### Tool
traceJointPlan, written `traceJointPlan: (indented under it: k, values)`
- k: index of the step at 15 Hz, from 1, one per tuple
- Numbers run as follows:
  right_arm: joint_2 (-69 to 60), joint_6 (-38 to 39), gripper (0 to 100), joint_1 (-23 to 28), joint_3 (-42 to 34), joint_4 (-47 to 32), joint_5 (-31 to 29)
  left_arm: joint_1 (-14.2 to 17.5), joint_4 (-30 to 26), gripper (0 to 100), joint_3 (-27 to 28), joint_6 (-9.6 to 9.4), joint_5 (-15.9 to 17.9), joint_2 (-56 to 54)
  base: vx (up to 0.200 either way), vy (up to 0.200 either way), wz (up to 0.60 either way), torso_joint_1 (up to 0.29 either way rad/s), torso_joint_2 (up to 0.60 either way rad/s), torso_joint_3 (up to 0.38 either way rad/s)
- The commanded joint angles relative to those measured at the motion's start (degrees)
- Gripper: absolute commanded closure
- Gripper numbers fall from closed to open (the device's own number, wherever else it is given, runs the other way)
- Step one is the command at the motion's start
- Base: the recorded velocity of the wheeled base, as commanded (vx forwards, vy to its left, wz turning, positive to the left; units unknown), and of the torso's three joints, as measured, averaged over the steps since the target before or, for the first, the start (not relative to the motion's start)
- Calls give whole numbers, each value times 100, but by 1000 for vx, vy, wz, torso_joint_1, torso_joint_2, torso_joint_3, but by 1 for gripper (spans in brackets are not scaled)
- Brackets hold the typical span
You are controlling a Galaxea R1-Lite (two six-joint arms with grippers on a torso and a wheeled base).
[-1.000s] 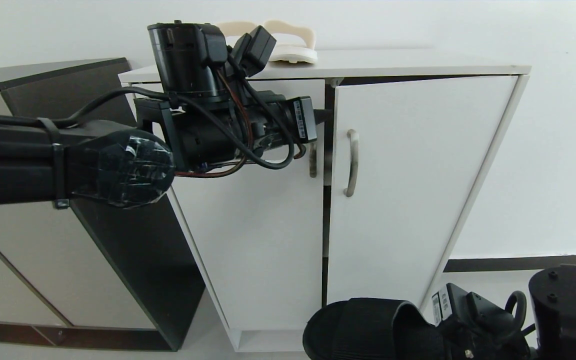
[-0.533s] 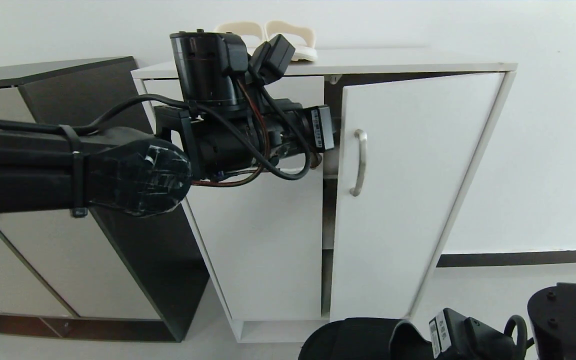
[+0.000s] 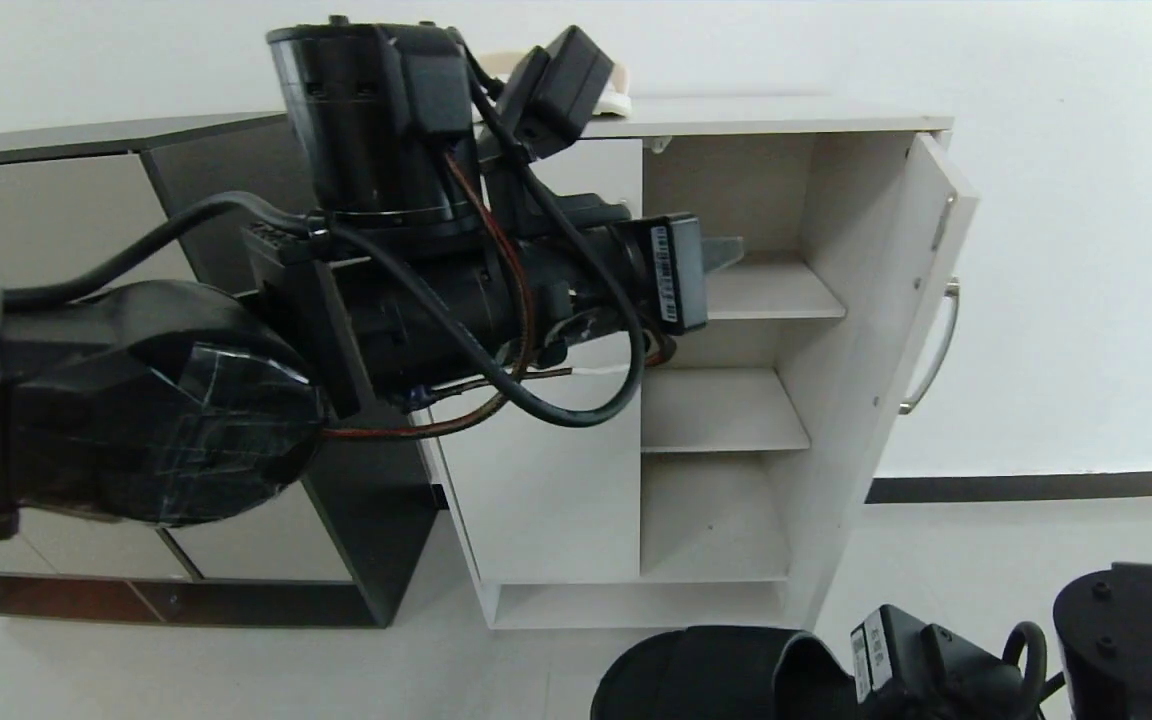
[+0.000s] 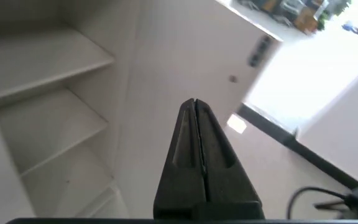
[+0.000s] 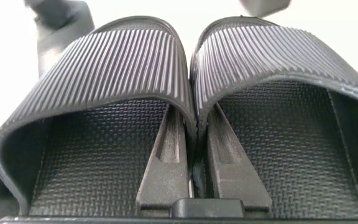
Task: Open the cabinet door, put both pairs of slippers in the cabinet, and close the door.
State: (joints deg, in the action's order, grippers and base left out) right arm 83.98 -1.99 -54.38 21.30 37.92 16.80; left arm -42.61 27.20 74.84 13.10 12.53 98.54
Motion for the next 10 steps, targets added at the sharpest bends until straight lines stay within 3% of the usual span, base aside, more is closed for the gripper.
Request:
traceJointPlan:
  k: [1,3,5,7,8,10]
  values:
    - [92,295,100,94,402,-13,-854,552,102,100,-628,25,-418,-766,0,0,0,0,0,0]
    - [523,875,100,103,973,4,-2190,877,-250,100,-1507,-1,-866,-2084,0,0,0,0,0,0]
    - [910,1271,100,121,1518,-4,-2954,1307,-1296,100,-2175,-115,-1561,-3394,0,0,0,0,0,0]
    - [1217,1315,100,191,1729,4,-3534,1501,-2500,100,-3019,-168,-2396,-4932,0,0,0,0,0,0]
    - [1287,1315,100,226,1773,13,-3719,1940,-2931,100,-3414,-238,-2703,-5705,0,0,0,0,0,0]
    - [1279,1306,100,253,1755,22,-3833,2933,-3150,100,-4293,-695,-2888,-6997,0,0,0,0,0,0]
